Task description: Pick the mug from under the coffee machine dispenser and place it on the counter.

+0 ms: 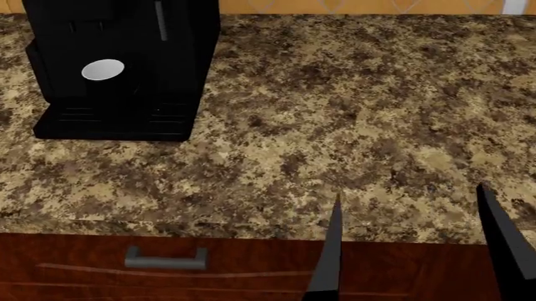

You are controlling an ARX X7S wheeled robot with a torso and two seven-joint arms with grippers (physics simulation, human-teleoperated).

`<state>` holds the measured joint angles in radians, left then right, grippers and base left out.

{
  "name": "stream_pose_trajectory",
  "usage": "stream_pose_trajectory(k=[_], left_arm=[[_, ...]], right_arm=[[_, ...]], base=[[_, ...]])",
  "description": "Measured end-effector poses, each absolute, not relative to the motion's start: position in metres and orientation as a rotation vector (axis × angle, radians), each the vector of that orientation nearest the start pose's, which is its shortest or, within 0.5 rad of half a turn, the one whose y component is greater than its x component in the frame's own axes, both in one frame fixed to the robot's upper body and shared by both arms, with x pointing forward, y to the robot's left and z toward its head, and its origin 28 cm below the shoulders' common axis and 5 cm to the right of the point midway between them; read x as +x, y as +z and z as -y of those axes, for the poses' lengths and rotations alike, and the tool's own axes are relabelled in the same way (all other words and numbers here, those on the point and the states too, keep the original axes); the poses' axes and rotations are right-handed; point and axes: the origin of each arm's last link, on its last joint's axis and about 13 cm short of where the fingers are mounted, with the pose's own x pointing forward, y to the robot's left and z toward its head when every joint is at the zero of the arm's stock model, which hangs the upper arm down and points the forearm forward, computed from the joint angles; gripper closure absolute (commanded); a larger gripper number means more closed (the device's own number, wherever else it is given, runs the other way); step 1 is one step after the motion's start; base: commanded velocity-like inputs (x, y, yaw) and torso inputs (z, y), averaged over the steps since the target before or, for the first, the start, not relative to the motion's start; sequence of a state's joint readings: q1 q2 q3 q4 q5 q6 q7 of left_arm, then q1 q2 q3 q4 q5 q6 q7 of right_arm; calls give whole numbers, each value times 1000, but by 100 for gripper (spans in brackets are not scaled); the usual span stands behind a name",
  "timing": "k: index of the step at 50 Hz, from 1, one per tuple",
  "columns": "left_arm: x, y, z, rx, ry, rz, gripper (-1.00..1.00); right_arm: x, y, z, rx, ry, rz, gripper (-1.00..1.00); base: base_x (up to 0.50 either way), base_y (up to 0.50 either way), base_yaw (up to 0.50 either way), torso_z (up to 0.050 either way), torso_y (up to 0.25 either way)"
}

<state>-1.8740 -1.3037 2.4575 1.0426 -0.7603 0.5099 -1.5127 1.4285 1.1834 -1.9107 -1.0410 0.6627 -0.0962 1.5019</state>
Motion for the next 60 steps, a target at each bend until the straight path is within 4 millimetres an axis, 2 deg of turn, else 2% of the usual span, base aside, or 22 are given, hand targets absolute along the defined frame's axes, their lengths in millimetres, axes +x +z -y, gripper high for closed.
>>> stream_pose_trajectory(k=[14,43,60], left_arm=[[104,231,-237,-134,71,290,-100],[101,230,-239,-145,94,272,-100],[100,229,-239,-143,95,268,-100]], right_arm=[[122,209,111,-116,5,441,-100],[118,205,109,-101,14,427,-100],[117,204,107,-91,34,423,-100]], base=[[234,69,0,0,0],[194,390,0,0,1],[193,249,0,0,0]])
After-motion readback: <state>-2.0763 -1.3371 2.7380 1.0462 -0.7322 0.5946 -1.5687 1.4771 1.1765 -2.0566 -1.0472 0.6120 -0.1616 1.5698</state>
